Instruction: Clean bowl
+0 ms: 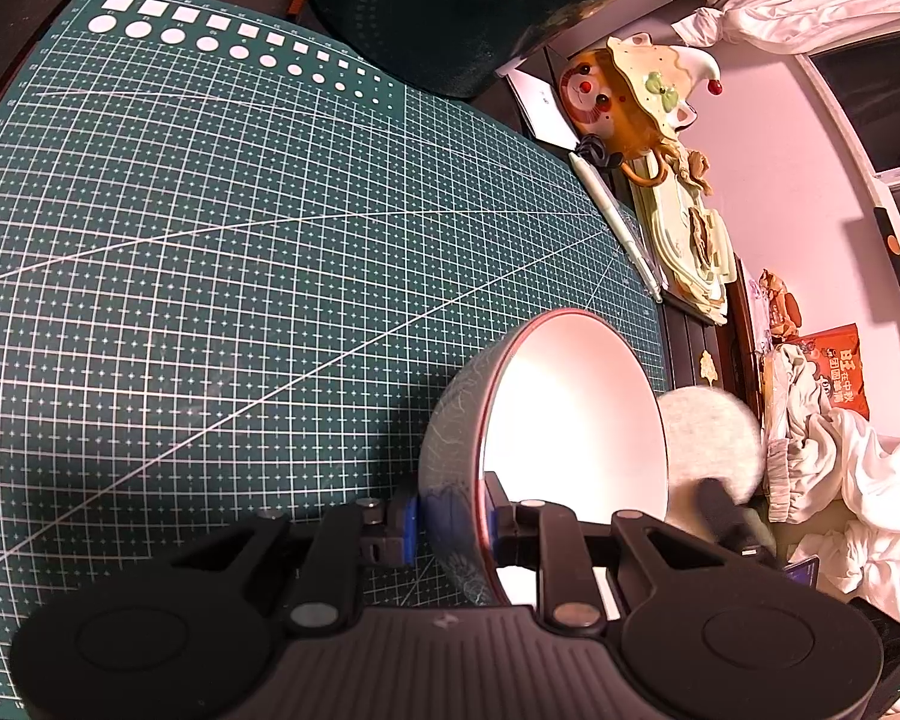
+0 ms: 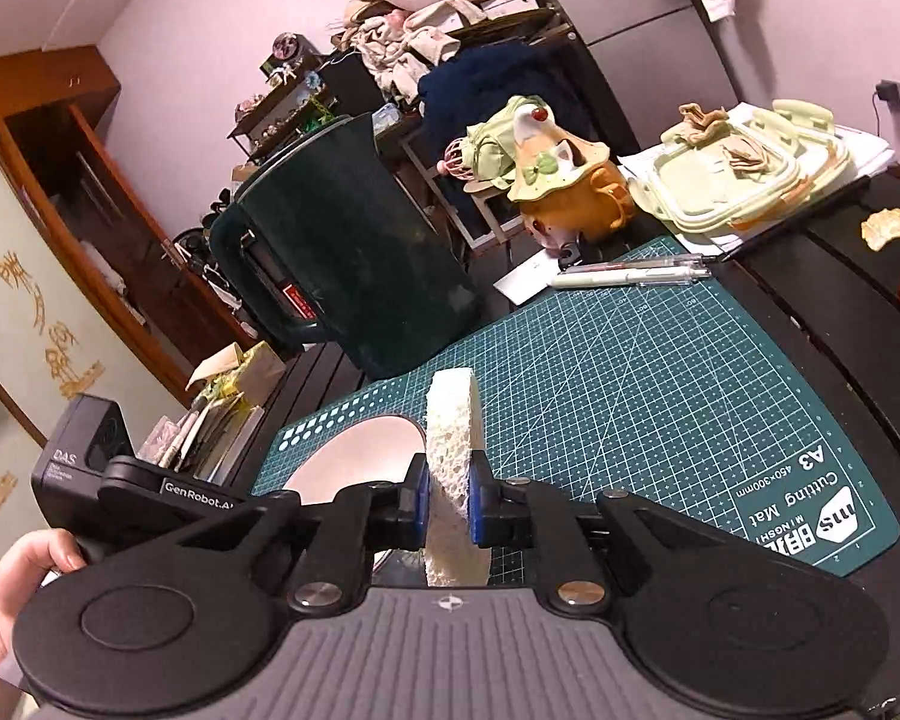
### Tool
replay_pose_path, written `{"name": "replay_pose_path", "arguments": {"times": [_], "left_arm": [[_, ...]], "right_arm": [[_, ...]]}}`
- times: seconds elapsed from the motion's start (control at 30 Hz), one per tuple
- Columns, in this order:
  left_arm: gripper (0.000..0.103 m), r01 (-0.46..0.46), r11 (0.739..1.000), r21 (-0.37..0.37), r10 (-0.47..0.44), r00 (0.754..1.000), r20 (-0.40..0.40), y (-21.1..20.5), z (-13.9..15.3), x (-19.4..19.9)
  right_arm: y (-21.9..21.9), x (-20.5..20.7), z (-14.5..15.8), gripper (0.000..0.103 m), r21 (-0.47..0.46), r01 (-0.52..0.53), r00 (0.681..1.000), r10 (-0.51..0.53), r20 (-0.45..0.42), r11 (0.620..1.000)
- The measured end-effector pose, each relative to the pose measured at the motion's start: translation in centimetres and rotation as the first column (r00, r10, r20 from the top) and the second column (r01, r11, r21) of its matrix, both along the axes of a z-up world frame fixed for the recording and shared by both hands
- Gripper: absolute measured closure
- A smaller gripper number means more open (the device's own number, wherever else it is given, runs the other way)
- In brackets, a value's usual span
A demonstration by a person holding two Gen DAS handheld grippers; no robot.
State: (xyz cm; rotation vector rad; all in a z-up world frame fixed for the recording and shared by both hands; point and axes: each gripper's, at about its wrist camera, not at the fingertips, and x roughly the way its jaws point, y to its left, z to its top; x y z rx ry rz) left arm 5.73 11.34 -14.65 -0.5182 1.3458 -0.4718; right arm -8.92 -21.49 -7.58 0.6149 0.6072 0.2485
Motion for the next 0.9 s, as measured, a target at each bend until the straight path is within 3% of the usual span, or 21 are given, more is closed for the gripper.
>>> {"name": "replay_pose_path", "arguments": {"times": [0.1,0.3,0.63,0.8,0.9], "left_arm": [[0.082,0.001,1.0,0.002,-0.001,1.0,0.0,-0.1,0.1,-0.1],[0.082,0.0,1.0,0.002,0.0,1.0,0.002,-0.3,0.4,0.0],[0.082,0.001,1.0,0.003,-0.001,1.0,0.005,-0.6,0.6,-0.4],[0.082,0.0,1.0,0.004,0.0,1.0,0.006,-0.8,0.5,-0.4],[0.082,0.001,1.0,0.005,-0.001,1.0,0.005,-1.1,0.5,-0.3]], "right_arm": [[-0.3,-0.1,1.1,0.091,0.004,0.006,1.0,-0.006,0.028,1.0],[0.5,0.3,-0.8,0.091,0.015,-0.005,0.998,0.006,-0.066,1.0],[0.6,0.0,1.1,0.091,0.024,-0.019,1.0,0.019,-0.014,1.0],[0.0,0.4,-0.4,0.091,0.074,-0.001,0.996,0.007,-0.085,0.997],[-0.5,0.4,-0.3,0.091,0.126,0.006,0.996,0.004,-0.085,0.992]]}}
